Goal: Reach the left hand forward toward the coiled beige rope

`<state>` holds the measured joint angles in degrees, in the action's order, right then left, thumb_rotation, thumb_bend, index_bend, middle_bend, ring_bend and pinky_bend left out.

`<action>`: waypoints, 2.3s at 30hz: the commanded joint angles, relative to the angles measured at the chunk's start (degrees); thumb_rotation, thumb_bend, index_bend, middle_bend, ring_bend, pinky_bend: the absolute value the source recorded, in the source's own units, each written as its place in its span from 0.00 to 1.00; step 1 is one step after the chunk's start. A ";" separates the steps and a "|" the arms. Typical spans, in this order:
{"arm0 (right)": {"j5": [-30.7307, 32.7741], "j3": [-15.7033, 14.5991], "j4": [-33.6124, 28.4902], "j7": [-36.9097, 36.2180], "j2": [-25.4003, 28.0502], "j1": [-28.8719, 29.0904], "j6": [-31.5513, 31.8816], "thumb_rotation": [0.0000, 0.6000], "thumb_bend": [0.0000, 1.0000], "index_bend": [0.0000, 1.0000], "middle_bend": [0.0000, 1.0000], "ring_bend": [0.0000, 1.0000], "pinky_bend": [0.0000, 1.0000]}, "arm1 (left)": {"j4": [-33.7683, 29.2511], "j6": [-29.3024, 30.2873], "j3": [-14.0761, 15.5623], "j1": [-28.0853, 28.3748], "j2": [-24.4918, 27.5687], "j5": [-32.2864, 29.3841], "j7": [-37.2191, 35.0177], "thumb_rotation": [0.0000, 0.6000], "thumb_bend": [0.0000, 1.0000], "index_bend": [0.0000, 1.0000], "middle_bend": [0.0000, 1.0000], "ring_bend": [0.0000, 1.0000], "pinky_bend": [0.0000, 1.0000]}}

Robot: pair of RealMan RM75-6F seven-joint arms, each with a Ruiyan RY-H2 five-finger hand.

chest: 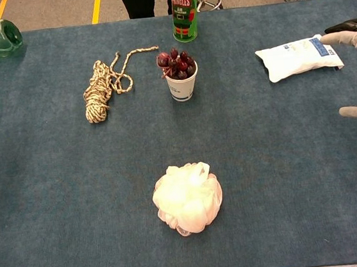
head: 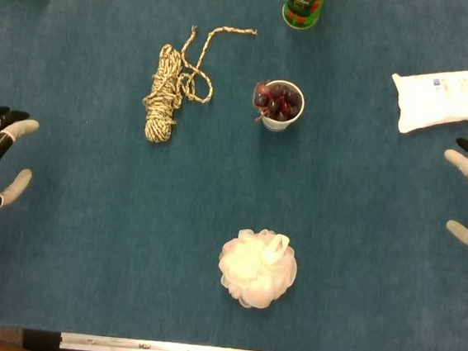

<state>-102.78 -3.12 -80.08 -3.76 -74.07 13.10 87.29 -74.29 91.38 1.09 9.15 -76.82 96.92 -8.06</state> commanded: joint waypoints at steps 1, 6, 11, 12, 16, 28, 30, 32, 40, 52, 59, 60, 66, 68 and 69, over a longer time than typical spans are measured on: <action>0.02 0.00 0.02 0.03 -0.02 0.01 -0.06 1.00 0.00 0.18 0.14 0.08 0.24 | 0.98 1.23 -0.39 -0.18 -0.71 0.46 0.35 1.00 0.30 0.28 0.26 0.22 0.81; 0.07 0.01 0.03 0.05 -0.05 0.01 -0.14 1.00 0.00 0.18 0.14 0.08 0.24 | 1.42 1.84 -0.54 -0.51 -1.32 0.32 1.46 1.00 0.56 0.29 0.20 0.22 0.87; 0.13 0.04 0.05 0.05 -0.05 0.03 -0.21 1.00 0.00 0.18 0.14 0.08 0.24 | 0.60 1.21 -0.52 -0.59 -1.21 -0.18 2.98 1.00 0.78 0.29 0.11 0.22 0.88; 0.17 0.05 0.06 0.05 -0.05 0.03 -0.23 1.00 0.00 0.18 0.14 0.08 0.24 | 0.24 0.83 -0.42 -0.61 -1.05 -0.40 3.12 1.00 0.80 0.28 0.09 0.22 0.88; 0.19 0.05 0.07 0.05 -0.07 0.05 -0.31 1.00 0.00 0.18 0.14 0.08 0.24 | -0.88 -0.09 -0.20 -0.59 -0.44 -0.84 3.51 1.00 0.87 0.21 0.00 0.21 0.89; 0.25 0.07 0.07 0.00 -0.05 0.05 -0.35 1.00 0.00 0.18 0.14 0.08 0.24 | -2.23 -0.75 0.16 -0.58 0.09 -0.75 3.78 1.00 0.91 0.00 0.00 0.20 0.89; 0.25 0.08 0.06 -0.03 -0.02 0.04 -0.30 1.00 0.00 0.18 0.14 0.08 0.24 | -3.57 -1.12 0.62 -0.51 0.41 -0.53 1.81 1.00 0.91 0.00 0.00 0.20 0.89; 0.32 0.11 0.00 -0.05 0.00 0.01 -0.28 1.00 0.00 0.18 0.14 0.08 0.24 | -6.01 -1.76 1.51 -0.27 1.40 0.05 -1.99 1.00 0.91 0.00 0.00 0.20 0.89; 0.29 0.06 -0.02 0.05 -0.07 -0.02 -0.32 1.00 0.00 0.20 0.14 0.08 0.24 | -11.79 -2.60 3.74 1.14 5.01 3.42 -10.67 1.00 0.91 0.00 0.00 0.20 0.89; 0.38 0.22 -0.12 -0.34 0.20 -0.06 -0.06 1.00 0.00 0.20 0.14 0.08 0.24 | -16.81 -6.21 2.23 6.62 4.00 6.62 -14.46 1.00 0.91 0.00 0.00 0.21 0.88; 0.46 0.20 0.00 -0.26 0.09 0.02 -0.35 1.00 0.00 0.21 0.14 0.08 0.24 | -17.63 -8.77 1.68 10.45 2.60 7.41 -21.50 1.00 0.91 0.00 0.00 0.21 0.88; 0.48 0.21 0.04 -0.20 0.04 0.01 -0.36 1.00 0.00 0.21 0.14 0.08 0.24 | -17.87 -9.18 1.82 11.30 2.81 7.80 -24.04 1.00 0.91 0.00 0.00 0.21 0.88; 0.56 0.14 0.18 -0.09 -0.12 0.05 -0.66 1.00 0.00 0.21 0.14 0.08 0.24 | -19.46 -11.22 3.52 15.13 4.13 9.05 -38.95 1.00 0.91 0.00 0.00 0.21 0.88; 0.60 0.18 0.18 -0.14 -0.10 0.08 -0.68 1.00 0.00 0.21 0.14 0.08 0.24 | -19.90 -11.31 4.09 16.11 4.55 9.61 -43.27 1.00 0.91 0.00 0.00 0.21 0.88; 0.63 0.20 0.18 -0.16 -0.08 0.07 -0.65 1.00 0.00 0.21 0.14 0.08 0.24 | -20.15 -11.26 4.55 16.69 4.86 10.08 -46.04 1.00 0.91 0.00 0.00 0.22 0.88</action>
<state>-102.15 -2.92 -79.90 -3.91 -74.15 13.17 86.64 -93.18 81.09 4.19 23.15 -73.05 105.60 -46.41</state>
